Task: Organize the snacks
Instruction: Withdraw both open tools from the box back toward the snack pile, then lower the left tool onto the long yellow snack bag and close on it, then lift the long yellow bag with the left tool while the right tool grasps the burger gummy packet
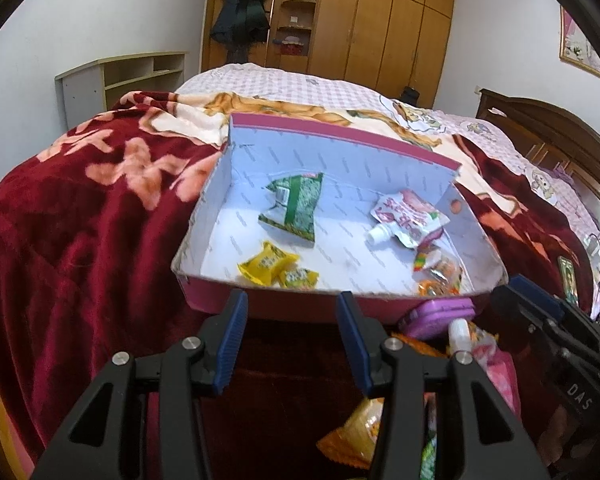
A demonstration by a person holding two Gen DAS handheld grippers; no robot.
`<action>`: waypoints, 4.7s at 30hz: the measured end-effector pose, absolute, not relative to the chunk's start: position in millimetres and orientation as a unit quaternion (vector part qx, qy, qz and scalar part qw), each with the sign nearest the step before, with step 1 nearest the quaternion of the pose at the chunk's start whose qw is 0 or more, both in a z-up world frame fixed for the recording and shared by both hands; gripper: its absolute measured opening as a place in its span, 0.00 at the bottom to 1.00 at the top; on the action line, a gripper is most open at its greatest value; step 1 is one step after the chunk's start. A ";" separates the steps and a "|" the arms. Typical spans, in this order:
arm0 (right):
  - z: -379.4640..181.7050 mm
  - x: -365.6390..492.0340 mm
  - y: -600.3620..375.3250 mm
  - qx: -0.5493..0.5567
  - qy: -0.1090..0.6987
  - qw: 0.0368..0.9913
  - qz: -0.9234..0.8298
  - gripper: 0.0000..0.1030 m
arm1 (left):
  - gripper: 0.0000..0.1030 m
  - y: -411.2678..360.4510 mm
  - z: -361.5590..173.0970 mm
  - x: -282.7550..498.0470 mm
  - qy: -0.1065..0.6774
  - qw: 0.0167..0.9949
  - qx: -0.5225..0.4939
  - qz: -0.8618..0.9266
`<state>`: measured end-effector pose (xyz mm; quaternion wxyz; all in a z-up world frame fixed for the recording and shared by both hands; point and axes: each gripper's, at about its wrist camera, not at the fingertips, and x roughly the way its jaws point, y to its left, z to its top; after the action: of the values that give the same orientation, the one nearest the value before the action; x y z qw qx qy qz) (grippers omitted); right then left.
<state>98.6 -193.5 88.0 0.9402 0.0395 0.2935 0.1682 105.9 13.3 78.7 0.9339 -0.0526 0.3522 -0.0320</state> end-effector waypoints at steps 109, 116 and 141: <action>40.4 79.9 -209.4 0.050 0.366 0.919 0.141 0.50 | 0.40 5.8 32.5 77.5 0.360 0.928 -0.060 -0.070; 39.3 88.9 -204.6 0.044 0.369 0.917 0.141 0.52 | 0.40 5.4 31.4 77.1 0.356 0.930 -0.057 -0.070; 32.9 89.7 -198.5 0.065 0.365 0.916 0.154 0.47 | 0.39 7.6 35.7 73.3 0.354 0.930 -0.069 -0.074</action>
<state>89.7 -198.5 32.9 0.9161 0.0648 0.3645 0.1541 73.3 7.6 35.7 0.9298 -0.0686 0.3540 -0.0737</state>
